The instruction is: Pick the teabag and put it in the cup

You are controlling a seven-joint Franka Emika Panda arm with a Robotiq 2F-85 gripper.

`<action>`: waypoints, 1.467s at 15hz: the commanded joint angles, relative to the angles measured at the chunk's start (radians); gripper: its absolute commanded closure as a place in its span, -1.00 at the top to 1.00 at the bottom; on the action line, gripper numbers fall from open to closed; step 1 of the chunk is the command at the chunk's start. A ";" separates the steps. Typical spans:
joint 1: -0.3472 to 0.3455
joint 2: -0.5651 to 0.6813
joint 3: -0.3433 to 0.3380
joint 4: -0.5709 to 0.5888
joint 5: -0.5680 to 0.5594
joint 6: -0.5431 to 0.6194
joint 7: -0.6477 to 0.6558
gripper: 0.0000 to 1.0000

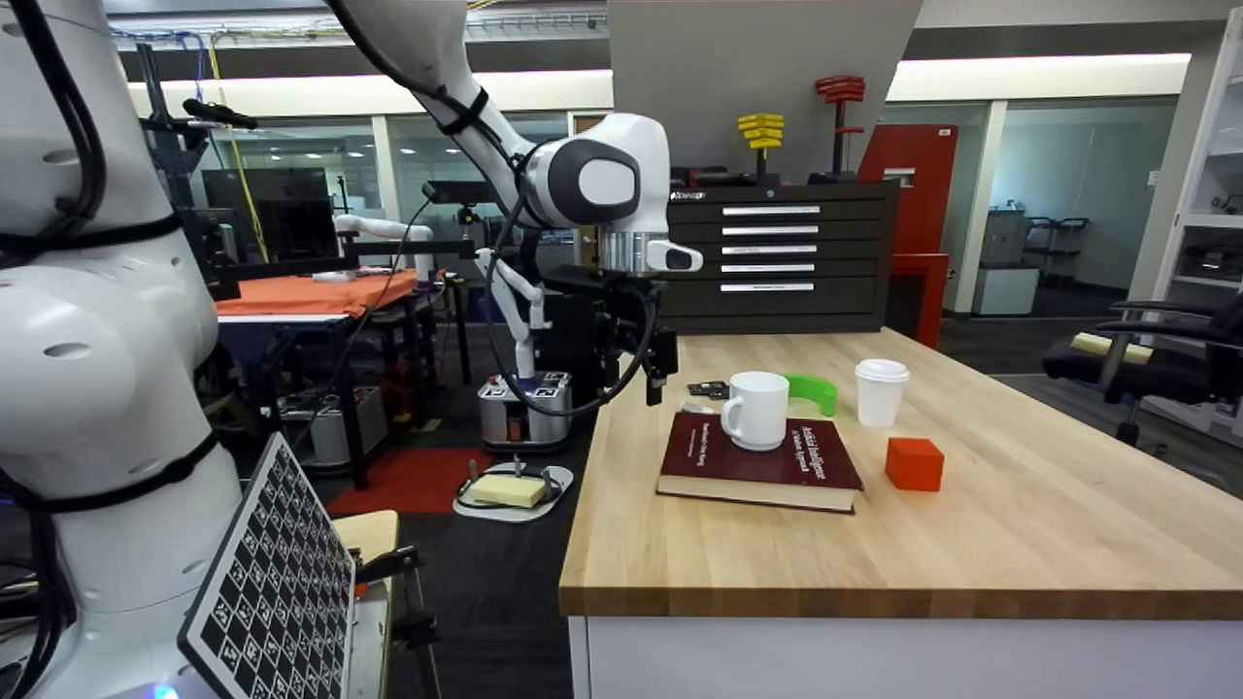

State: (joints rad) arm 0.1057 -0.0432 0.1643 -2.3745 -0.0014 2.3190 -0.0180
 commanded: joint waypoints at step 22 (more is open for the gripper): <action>0.134 0.451 0.021 0.422 -0.141 0.012 0.088 1.00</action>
State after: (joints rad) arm 0.2122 0.3439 0.2088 -2.0432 -0.1279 2.3565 0.0531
